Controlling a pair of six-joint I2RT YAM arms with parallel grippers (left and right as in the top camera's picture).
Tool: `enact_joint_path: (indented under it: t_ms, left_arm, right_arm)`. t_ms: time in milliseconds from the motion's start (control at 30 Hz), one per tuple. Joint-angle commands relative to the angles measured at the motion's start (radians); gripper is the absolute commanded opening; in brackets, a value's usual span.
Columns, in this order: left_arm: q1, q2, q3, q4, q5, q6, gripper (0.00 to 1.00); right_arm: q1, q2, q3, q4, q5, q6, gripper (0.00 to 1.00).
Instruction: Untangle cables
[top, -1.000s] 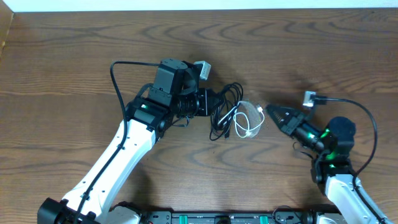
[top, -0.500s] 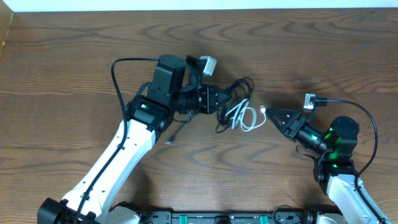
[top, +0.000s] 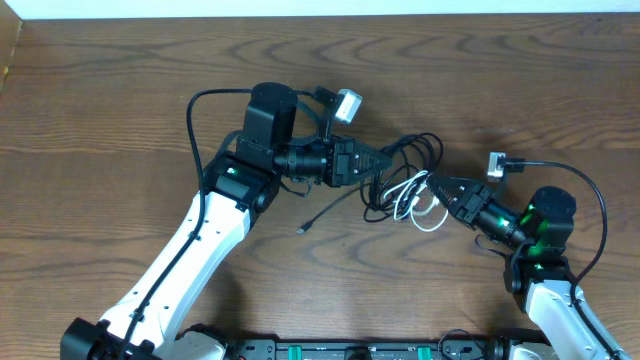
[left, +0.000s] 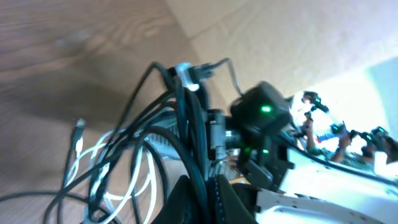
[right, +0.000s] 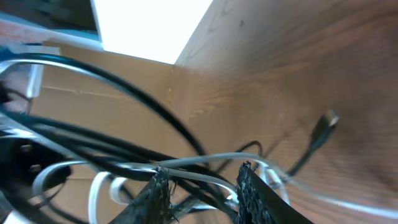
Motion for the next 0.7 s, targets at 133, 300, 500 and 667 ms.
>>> enact_joint_path:
  t_ms: [133, 300, 500, 667]
  left_arm:
    - [0.038, -0.015, 0.016, 0.172, 0.156, -0.136, 0.08]
    - [0.074, -0.015, 0.016, 0.267, 0.197, -0.22, 0.08]
    - [0.108, -0.015, 0.016, 0.275, 0.202, -0.234, 0.08]
    - [0.114, -0.015, 0.016, 0.274, 0.203, -0.241, 0.08]
  right_arm:
    - [-0.002, -0.001, 0.005, -0.146, 0.059, -0.108, 0.23]
    - [-0.002, -0.001, 0.005, -0.185, 0.082, -0.128, 0.15]
    - [-0.005, -0.001, 0.005, -0.167, 0.132, -0.155, 0.28]
    - [-0.005, -0.001, 0.005, -0.033, 0.105, -0.154, 0.36]
